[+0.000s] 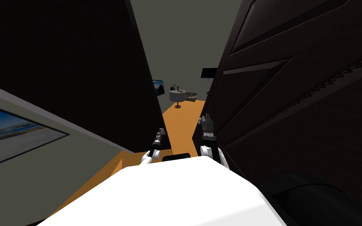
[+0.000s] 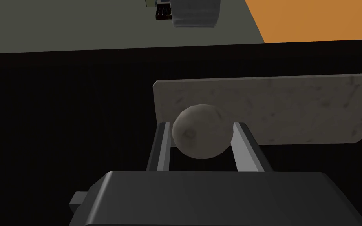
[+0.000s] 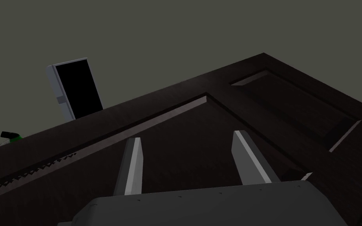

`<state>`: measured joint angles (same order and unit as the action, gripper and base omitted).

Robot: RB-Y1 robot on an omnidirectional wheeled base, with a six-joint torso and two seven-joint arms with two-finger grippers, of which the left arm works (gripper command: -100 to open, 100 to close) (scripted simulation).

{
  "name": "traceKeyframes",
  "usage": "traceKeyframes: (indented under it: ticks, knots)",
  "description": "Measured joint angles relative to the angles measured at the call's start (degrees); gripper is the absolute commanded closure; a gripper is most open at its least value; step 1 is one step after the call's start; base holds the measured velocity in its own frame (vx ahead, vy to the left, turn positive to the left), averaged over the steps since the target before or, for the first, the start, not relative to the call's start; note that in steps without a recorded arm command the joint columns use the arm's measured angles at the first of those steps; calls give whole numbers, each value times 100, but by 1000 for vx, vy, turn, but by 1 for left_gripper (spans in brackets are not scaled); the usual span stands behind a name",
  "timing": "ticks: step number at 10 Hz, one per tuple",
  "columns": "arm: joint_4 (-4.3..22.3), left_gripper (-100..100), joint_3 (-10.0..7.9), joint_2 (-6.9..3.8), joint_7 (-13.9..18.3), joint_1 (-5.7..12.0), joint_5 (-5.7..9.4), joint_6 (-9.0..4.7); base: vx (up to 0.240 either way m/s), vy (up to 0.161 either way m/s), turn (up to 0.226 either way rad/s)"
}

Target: Push the door open

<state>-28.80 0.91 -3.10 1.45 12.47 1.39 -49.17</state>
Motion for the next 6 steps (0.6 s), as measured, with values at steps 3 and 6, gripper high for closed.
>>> traceKeyframes:
  ticks: [3, 6]
  knots:
    - [-226, 100, -82, -71, -67, -91, 45, 107, 195, 11, 101]
    - [-476, -100, -138, -80, -143, -191, 80, 231, -112, -51, 53]
